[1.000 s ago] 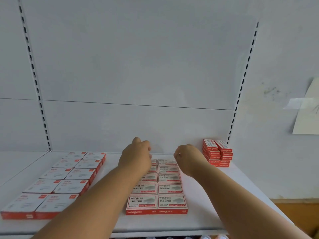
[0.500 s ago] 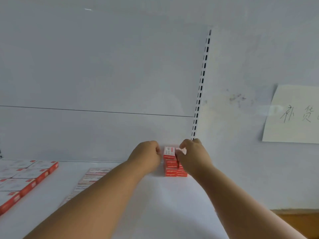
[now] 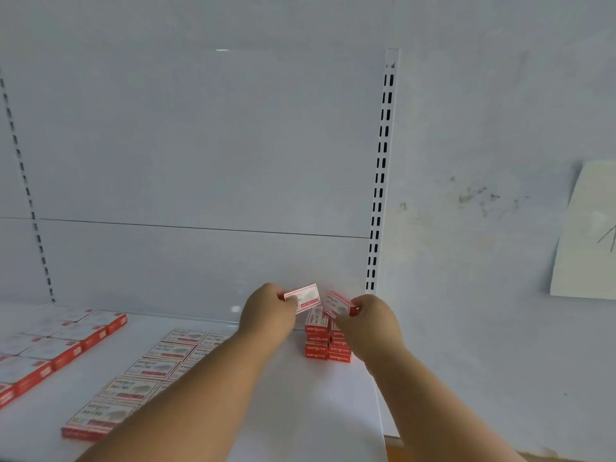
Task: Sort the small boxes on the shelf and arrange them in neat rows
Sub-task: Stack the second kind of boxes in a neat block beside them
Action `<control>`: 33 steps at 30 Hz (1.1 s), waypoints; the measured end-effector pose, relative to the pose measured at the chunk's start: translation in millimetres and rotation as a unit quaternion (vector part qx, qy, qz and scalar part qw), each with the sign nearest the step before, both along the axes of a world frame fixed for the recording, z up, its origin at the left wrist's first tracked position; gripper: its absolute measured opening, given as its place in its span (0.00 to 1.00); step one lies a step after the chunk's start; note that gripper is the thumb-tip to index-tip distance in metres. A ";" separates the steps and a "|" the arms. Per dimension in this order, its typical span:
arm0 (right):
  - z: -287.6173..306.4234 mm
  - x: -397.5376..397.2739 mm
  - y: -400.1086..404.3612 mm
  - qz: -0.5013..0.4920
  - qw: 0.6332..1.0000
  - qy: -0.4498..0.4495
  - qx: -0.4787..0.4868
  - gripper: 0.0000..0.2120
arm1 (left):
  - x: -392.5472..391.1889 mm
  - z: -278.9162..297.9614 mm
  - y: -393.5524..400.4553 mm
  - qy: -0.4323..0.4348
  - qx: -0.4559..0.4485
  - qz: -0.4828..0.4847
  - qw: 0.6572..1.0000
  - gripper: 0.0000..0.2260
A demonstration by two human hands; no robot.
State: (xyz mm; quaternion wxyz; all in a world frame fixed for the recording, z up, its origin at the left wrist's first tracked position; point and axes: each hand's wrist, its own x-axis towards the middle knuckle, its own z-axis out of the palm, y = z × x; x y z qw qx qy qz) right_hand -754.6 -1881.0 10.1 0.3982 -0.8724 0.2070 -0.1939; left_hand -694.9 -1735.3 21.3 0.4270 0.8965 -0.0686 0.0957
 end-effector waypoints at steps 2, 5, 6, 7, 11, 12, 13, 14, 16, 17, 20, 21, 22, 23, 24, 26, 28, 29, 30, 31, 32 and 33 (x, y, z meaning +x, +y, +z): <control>3.0 -3.6 2.7 0.005 0.999 -0.027 0.025 0.05 | -8.9 -2.4 7.8 0.025 -0.135 -0.008 0.990 0.08; 12.7 -15.1 15.6 0.010 0.974 -0.095 0.205 0.08 | -22.2 -4.5 23.9 0.066 -0.305 -0.034 0.950 0.06; 16.9 -19.0 21.9 0.022 0.948 -0.117 0.296 0.07 | -25.2 -4.1 31.1 0.074 -0.349 -0.044 0.933 0.07; 21.2 -23.0 28.9 0.040 0.915 -0.138 0.378 0.07 | -27.6 -3.4 39.1 0.079 -0.389 -0.052 0.916 0.07; 27.6 -32.8 65.0 0.105 0.838 -0.204 0.496 0.08 | -36.6 1.7 78.8 0.066 -0.475 -0.070 0.875 0.08; 27.8 -35.6 77.5 0.108 0.837 -0.211 0.493 0.08 | -39.4 2.5 90.6 0.055 -0.469 -0.068 0.879 0.08; 26.9 -37.9 90.6 0.109 0.838 -0.216 0.488 0.09 | -41.9 2.2 102.9 0.044 -0.454 -0.067 0.888 0.07; 25.6 -40.3 104.9 0.111 0.840 -0.220 0.483 0.09 | -44.5 1.4 116.4 0.035 -0.432 -0.067 0.899 0.07; 21.6 -44.7 134.9 0.114 0.840 -0.222 0.483 0.09 | -48.1 -2.1 144.1 0.024 -0.388 -0.068 0.919 0.05; 20.1 -45.9 148.5 0.115 0.837 -0.223 0.486 0.09 | -47.8 -4.1 157.1 0.020 -0.372 -0.068 0.925 0.05; 13.2 -48.8 186.7 0.116 0.838 -0.225 0.484 0.07 | -47.3 -11.4 196.5 0.016 -0.336 -0.068 0.939 0.03; 10.1 -49.5 197.9 0.116 0.842 -0.223 0.477 0.07 | -46.6 -14.0 208.7 0.016 -0.331 -0.070 0.941 0.03; 7.5 -49.6 209.2 0.112 0.846 -0.221 0.472 0.07 | -45.8 -16.1 221.0 0.019 -0.326 -0.074 0.942 0.03; 5.0 -50.3 219.2 0.107 0.849 -0.219 0.469 0.07 | -45.0 -18.6 231.0 0.021 -0.318 -0.080 0.944 0.03; 2.4 -51.6 228.5 0.103 0.851 -0.219 0.467 0.07 | -45.1 -20.0 240.2 0.023 -0.312 -0.085 0.946 0.03; -2.6 -54.1 243.1 0.093 0.853 -0.220 0.464 0.07 | -45.7 -22.1 255.0 0.025 -0.301 -0.094 0.949 0.03; -6.2 -57.2 252.5 0.082 0.867 -0.213 0.443 0.07 | -45.6 -23.0 267.3 0.023 -0.263 -0.094 0.960 0.04; -7.7 -58.8 254.8 0.073 0.885 -0.204 0.412 0.07 | -44.7 -23.4 273.5 0.016 -0.227 -0.090 0.970 0.04; -8.4 -60.6 256.3 0.060 0.908 -0.189 0.368 0.06 | -44.2 -23.5 279.8 0.006 -0.186 -0.086 0.979 0.04; -9.8 -62.0 256.6 0.044 0.933 -0.168 0.314 0.06 | -42.2 -24.9 285.1 -0.006 -0.146 -0.087 0.985 0.05; -11.0 -63.2 256.5 0.027 0.956 -0.140 0.257 0.06 | -40.6 -26.8 289.2 -0.015 -0.110 -0.092 0.990 0.05; -12.1 -64.5 256.6 0.009 0.974 -0.110 0.199 0.06 | -39.0 -29.6 291.9 -0.021 -0.074 -0.097 0.992 0.06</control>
